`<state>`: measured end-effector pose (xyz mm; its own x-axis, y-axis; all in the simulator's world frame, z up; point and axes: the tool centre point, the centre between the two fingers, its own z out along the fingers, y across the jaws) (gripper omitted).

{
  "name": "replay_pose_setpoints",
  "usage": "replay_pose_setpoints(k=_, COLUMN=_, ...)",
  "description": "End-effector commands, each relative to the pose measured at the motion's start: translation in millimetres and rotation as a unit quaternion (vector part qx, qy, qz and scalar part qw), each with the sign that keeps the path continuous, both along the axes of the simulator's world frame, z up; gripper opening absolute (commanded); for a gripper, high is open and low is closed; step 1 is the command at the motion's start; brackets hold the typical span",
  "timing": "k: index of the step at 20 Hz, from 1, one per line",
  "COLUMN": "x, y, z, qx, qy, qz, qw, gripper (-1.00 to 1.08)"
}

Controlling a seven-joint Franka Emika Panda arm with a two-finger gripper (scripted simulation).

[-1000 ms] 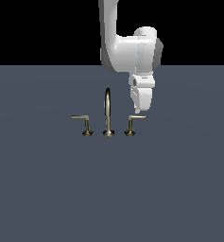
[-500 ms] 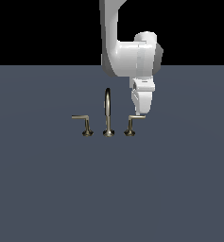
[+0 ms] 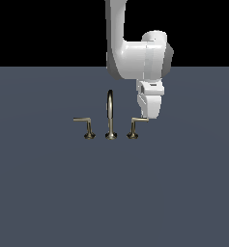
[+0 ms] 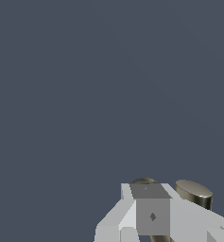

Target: Turn on the faucet by rotating a designated handle.

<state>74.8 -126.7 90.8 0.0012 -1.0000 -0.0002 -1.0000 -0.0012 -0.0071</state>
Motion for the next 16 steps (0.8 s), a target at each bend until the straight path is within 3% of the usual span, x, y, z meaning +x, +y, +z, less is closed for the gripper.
replay_pose_setpoints(k=1, x=-11.5, y=-7.6, z=-0.1, qx=0.000, qy=0.004, qz=-0.003, qw=1.0000, gripper=-1.00)
replay_pose_setpoints(k=3, x=-3.4, y=-0.7, z=0.1, qx=0.000, qy=-0.001, qz=0.001, qw=1.0000, gripper=-1.00)
replay_pose_setpoints(k=16, x=-43.1, y=2.9, z=-0.1, qx=0.000, qy=0.002, qz=-0.002, qw=1.0000, gripper=-1.00)
